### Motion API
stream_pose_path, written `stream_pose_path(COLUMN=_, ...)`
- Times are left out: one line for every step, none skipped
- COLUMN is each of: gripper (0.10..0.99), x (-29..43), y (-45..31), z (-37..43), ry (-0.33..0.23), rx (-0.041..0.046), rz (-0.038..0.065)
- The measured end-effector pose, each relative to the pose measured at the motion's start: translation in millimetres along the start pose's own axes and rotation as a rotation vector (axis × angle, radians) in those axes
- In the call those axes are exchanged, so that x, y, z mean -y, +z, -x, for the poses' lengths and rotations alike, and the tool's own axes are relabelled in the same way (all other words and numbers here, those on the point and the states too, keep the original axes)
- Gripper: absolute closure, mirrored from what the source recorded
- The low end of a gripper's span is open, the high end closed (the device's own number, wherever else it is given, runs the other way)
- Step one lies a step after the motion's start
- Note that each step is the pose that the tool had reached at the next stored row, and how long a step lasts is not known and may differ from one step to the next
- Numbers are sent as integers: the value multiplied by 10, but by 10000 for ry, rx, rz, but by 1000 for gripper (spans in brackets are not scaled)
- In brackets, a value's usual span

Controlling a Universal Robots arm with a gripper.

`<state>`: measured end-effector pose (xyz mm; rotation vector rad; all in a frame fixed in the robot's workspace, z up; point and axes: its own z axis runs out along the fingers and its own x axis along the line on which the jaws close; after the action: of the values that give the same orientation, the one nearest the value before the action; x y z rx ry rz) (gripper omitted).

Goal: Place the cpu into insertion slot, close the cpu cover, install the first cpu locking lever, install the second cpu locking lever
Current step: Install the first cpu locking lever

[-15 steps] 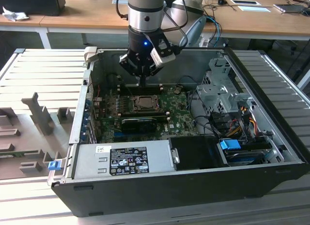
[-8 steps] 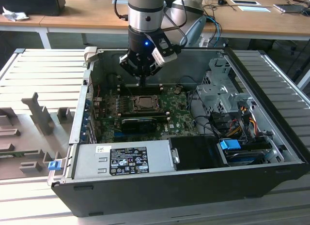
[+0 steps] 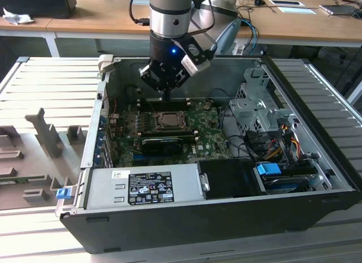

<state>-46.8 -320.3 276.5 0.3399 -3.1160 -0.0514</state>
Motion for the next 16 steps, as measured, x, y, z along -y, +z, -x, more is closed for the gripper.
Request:
stream_pose_path(gripper=980, x=0, y=0, z=0, ry=-112, rx=-4, rz=-1)
stream_pose_path(gripper=980, x=0, y=0, z=0, ry=-310, rx=-10, rz=-1)
stream_pose_path(gripper=980, x=-1, y=1, z=-6, ry=-510, rx=-16, rz=-1)
stream_pose_path(gripper=980, x=-3, y=2, z=-14, ry=-511, rx=-15, rz=0)
stream_pose_path(gripper=980, x=-6, y=3, z=-26, ry=-509, rx=-15, rz=0)
stream_pose_path(gripper=980, x=-8, y=4, z=-34, ry=-479, rx=-14, rz=0)
stream_pose_path(gripper=980, x=-8, y=5, z=-38, ry=-392, rx=-13, rz=-1)
stream_pose_path(gripper=980, x=-8, y=9, z=-39, ry=-237, rx=-8, rz=0)
stream_pose_path(gripper=980, x=-8, y=13, z=-39, ry=-120, rx=-3, rz=1)
stream_pose_path(gripper=980, x=-8, y=17, z=-39, ry=19, rx=2, rz=2)
stream_pose_path(gripper=980, x=-8, y=20, z=-40, ry=165, rx=6, rz=1)
stream_pose_path(gripper=980, x=-8, y=24, z=-40, ry=340, rx=11, rz=1)
stream_pose_path(gripper=980, x=-8, y=33, z=-40, ry=661, rx=22, rz=2)
stream_pose_path(gripper=980, x=-7, y=42, z=-40, ry=1020, rx=35, rz=4)
stream_pose_path(gripper=980, x=-7, y=52, z=-40, ry=1414, rx=48, rz=5)
stream_pose_path(gripper=980, x=-7, y=58, z=-40, ry=1598, rx=53, rz=5)
